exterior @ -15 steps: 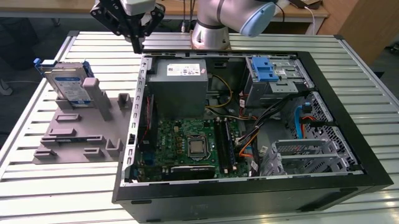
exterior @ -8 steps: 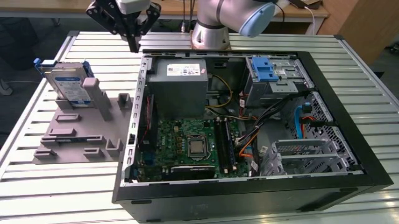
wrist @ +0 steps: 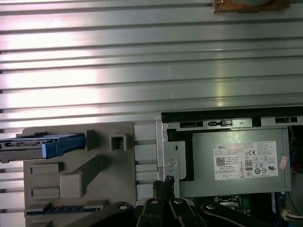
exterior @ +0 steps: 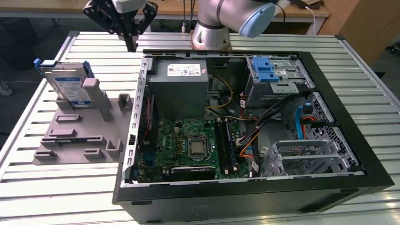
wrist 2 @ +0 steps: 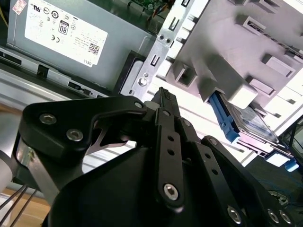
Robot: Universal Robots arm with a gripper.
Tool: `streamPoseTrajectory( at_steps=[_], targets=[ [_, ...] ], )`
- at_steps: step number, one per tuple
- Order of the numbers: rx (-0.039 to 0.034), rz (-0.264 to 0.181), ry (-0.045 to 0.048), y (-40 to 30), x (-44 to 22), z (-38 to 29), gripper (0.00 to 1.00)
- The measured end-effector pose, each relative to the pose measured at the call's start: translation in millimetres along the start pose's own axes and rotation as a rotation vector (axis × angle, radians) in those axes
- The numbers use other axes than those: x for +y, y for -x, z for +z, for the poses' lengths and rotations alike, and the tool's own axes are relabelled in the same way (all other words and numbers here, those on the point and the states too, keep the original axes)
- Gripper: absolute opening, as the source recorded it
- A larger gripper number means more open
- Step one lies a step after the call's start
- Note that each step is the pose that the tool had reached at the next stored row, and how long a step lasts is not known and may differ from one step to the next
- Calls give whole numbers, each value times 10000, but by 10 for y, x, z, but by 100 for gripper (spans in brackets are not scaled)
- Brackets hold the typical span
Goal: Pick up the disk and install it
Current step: 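Reach for the disk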
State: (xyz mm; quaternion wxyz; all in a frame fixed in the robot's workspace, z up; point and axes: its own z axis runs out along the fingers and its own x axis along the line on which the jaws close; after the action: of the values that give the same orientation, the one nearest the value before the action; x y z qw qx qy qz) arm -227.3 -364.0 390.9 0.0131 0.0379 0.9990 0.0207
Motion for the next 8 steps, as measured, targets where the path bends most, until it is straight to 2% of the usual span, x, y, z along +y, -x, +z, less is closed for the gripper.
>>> streamPoseTrajectory(
  at_steps=[8],
  targets=[
    [-1, -1, -1, -85, 29, 1, 11]
  ],
)
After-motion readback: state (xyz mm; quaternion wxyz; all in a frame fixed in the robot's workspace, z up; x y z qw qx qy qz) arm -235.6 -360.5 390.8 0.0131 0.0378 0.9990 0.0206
